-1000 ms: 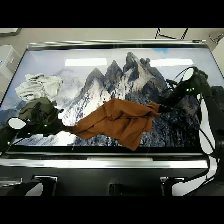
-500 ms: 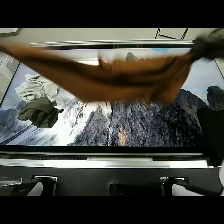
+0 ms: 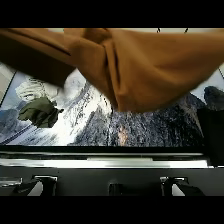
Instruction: Fold the clothes and pants, and hang the long-sleeved shirts on hangers.
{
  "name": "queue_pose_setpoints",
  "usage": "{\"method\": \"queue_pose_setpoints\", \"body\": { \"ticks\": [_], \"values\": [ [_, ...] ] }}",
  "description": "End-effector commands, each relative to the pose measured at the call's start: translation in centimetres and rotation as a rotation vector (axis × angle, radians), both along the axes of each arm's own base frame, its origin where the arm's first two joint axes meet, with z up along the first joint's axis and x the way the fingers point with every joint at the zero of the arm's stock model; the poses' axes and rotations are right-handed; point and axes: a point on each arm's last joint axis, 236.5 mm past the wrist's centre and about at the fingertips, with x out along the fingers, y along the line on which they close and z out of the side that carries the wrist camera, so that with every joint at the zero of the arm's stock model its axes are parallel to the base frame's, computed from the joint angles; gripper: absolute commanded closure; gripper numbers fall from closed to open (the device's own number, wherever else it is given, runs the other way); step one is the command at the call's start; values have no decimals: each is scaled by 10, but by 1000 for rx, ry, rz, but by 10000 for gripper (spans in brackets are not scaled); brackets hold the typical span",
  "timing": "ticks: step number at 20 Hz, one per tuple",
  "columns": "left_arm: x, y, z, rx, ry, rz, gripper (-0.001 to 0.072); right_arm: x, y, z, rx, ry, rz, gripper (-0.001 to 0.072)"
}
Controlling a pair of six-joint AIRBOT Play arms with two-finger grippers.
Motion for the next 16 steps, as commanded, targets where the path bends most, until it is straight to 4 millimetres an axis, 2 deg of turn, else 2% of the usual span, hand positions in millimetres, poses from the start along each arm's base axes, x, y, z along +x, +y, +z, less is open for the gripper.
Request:
{"method": "queue_pose_setpoints", "body": {
  "ticks": [1,3,5,7,8,10,11,13,15,16],
  "values": [
    [47,5,-61,40,244,-1,681,-21,2,-87,64,369,-2,682],
    [99,8,-141,37,503,-49,681,-16,5,-176,127,645,10,682],
    [147,11,-239,9,758,-99,681,-3,4,-266,191,796,-14,681],
    [194,7,-341,-46,946,-129,680,27,12,-342,298,807,-41,681],
    [216,4,-387,-79,1001,-124,680,46,18,-368,371,777,-57,680],
    [258,-2,-469,-127,1071,-91,679,92,20,-401,493,697,-118,680],
    [270,-8,-499,-137,1106,-90,679,111,19,-411,549,664,-150,680],
    [284,-27,-544,-216,1179,-128,679,138,17,-428,660,616,-222,680],
    [282,-47,-578,-275,1266,-181,672,152,15,-441,719,598,-265,675],
    [275,-55,-591,-277,1317,-207,612,155,13,-446,728,595,-277,638]
  ]
}}
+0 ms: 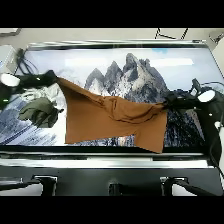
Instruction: Fold the clothes and pants, and hang the long-sleeved shirts on hangers.
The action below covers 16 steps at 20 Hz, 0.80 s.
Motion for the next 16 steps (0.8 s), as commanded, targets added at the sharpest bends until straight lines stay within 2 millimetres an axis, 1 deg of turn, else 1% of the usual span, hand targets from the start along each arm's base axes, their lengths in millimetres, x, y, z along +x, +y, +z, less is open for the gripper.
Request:
{"method": "queue_pose_setpoints", "body": {
  "ticks": [1,2,3,4,5,6,7,8,9,10,11,12,14,16],
  "values": [
    [-11,-29,-66,-82,173,-47,482,31,-11,-21,62,-47,-153,530],
    [-24,-29,-69,-93,225,-79,250,34,-18,-15,62,-55,-151,395],
    [-43,-25,-70,-100,295,-124,77,34,-30,-3,56,-61,-122,274],
    [-72,-11,-73,-84,402,-184,55,29,-49,10,29,-61,-71,207],
    [-104,7,-76,-65,527,-230,58,18,-76,21,-5,-34,-43,201],
    [-142,26,-80,-66,676,-241,60,0,-105,26,-34,21,-44,201],
    [-171,36,-81,-74,769,-261,70,-21,-127,25,-45,82,-51,201],
    [-195,40,-83,-83,817,-268,138,-45,-141,20,-25,154,-59,201],
    [-212,39,-89,-90,828,-256,213,-64,-146,14,-5,214,-58,203],
    [-228,35,-102,-95,830,-226,223,-80,-147,9,8,267,-43,206],
    [-244,30,-118,-98,830,-205,223,-90,-143,5,13,297,-5,213],
    [-260,24,-130,-105,835,-208,223,-97,-135,4,31,316,30,213],
    [-287,12,-150,-136,863,-231,223,-103,-127,5,62,338,49,214],
    [-301,8,-164,-151,894,-229,223,-107,-124,5,74,352,60,217]
  ]
}}
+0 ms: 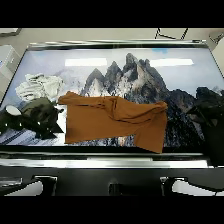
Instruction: Fold the clothes and pants, and hang the long-sleeved shirts on hangers.
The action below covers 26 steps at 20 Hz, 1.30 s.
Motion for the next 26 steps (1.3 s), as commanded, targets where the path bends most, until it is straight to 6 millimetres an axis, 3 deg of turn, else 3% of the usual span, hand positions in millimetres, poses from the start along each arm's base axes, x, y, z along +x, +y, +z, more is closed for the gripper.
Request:
{"method": "queue_pose_setpoints", "body": {
  "ticks": [1,2,9,10,11,12,13,15,18,20,23,26],
  "values": [
    [-35,-10,-27,-19,46,10,232,-21,7,0,42,67,44,217],
    [-33,-11,-30,-22,38,30,280,-21,7,0,43,67,44,218],
    [-6,-27,-41,-6,-46,91,287,-21,7,0,39,60,56,218],
    [-7,-31,-44,-2,-36,90,317,-21,7,0,39,60,57,218],
    [-9,-35,-46,-3,-26,78,431,-21,7,0,39,60,58,218],
    [-10,-39,-47,-4,-24,63,593,-21,7,0,37,57,66,217],
    [-10,-40,-46,-4,-28,56,680,-21,6,-1,33,58,68,217],
    [-7,-39,-43,-1,-44,56,680,-24,13,-13,33,73,109,214],
    [1,-38,-32,0,-85,58,681,-23,40,-46,74,81,165,166],
    [2,-39,-24,-2,-108,53,681,-10,55,-65,112,55,153,180],
    [4,-39,-13,0,-140,58,680,16,85,-77,195,-14,177,213],
    [9,-41,-3,-10,-173,69,680,31,106,-95,158,-28,216,219]
  ]
}}
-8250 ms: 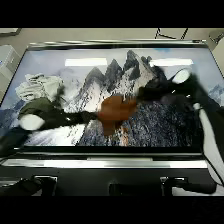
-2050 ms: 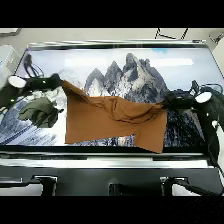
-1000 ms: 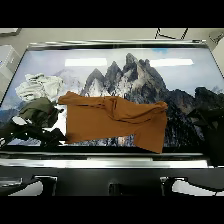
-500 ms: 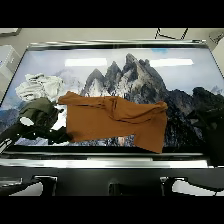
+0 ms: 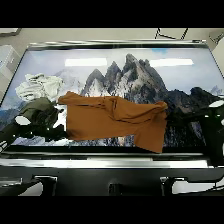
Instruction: Fold the clothes and pants, and hang the long-sleeved shirts on hangers.
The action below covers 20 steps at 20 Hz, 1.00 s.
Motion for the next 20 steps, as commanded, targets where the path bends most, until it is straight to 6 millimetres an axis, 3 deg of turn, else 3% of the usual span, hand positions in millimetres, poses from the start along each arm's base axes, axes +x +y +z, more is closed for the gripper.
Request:
{"method": "queue_pose_setpoints", "body": {
  "ticks": [1,2,5,8,10,12,13,14,15,16,17,18,19,20],
  "values": [
    [5,-4,12,-17,-35,14,680,26,24,-18,-18,-61,7,223],
    [6,-5,14,-20,-41,17,680,31,26,-19,-30,-70,1,271],
    [7,-5,16,-21,-49,19,680,38,31,-10,-26,-82,11,659],
    [15,-3,23,-15,-80,10,681,50,30,26,-25,-139,60,683],
    [46,3,55,2,-195,14,681,72,24,77,-63,-261,80,684],
    [94,14,137,40,-437,21,682,102,14,164,-143,-472,88,684],
    [117,22,196,69,-597,33,682,115,10,225,-202,-618,88,684],
    [134,31,276,109,-801,56,681,120,7,289,-268,-773,80,683],
    [138,40,358,150,-1005,86,681,118,4,367,-350,-965,62,683],
    [127,49,449,202,-1229,127,681,105,3,443,-443,-1152,35,683],
    [102,58,531,271,-1439,171,681,78,3,518,-557,-1336,-3,682],
    [71,64,591,350,-1595,203,681,41,6,580,-661,-1492,-39,682],
    [35,66,637,425,-1717,224,681,3,7,619,-746,-1591,-85,682],
    [5,62,663,465,-1794,229,681,-32,11,641,-806,-1643,-116,682]
  ]
}}
